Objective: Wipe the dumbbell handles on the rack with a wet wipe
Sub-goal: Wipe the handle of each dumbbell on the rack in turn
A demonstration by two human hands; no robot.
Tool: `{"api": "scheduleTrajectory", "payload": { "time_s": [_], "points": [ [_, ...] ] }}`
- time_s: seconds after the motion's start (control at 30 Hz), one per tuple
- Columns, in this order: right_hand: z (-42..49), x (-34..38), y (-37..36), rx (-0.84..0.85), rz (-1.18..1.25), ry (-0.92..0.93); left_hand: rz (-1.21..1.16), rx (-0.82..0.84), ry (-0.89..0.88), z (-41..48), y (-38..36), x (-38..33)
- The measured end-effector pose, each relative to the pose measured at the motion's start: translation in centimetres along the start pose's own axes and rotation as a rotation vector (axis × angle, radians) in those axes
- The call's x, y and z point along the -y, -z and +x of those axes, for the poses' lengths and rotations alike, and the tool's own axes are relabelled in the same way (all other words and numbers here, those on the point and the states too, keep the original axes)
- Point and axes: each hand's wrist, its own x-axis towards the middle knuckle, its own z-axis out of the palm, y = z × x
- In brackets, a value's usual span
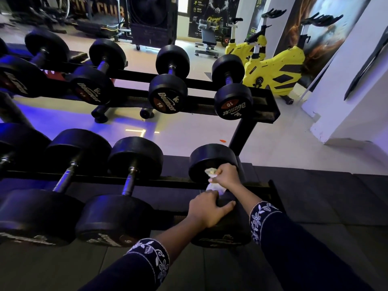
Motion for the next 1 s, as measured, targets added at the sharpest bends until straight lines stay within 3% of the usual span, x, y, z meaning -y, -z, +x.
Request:
{"api": "scheduleTrajectory", "payload": {
  "time_s": [0.17, 0.27, 0.43, 0.6, 0.73, 0.8, 0.9, 1.0],
  "points": [
    [-1.0, -1.1, -0.7, 0.102, -0.134, 0.08, -0.021, -0.009, -0.037, 0.1, -0.2, 0.2],
    [-1.5, -1.7, 0.0, 0.156, -0.084, 0.073, -0.034, 0.001, -0.054, 0.3, -0.3, 0.4],
    [-1.9, -2.2, 0.0, 0.042, -0.022, 0.027, -0.014, 0.01, -0.037, 0.4, -0.4, 0.4],
    [-1.8, -0.8, -0.1, 0.042, -0.092, -0.018, 0.005, 0.018, -0.046, 0.5, -0.3, 0.4],
    [-1.8, 0.4, 0.1, -0.003, 0.044, -0.081, -0.022, 0.028, -0.032, 0.4, -0.3, 0.5],
    [-1.9, 1.0, 0.3, -0.015, 0.149, -0.116, -0.15, 0.076, -0.011, 0.5, 0.2, 0.7],
    [-2.5, 1.8, 0.5, -0.006, 0.281, -0.129, -0.601, -0.002, 0.077, 1.2, 2.1, 1.7],
    [-4.0, 3.2, 0.4, 0.019, 0.441, -0.123, -0.707, -0.114, -0.027, 2.3, 4.2, 4.0]
  ]
}}
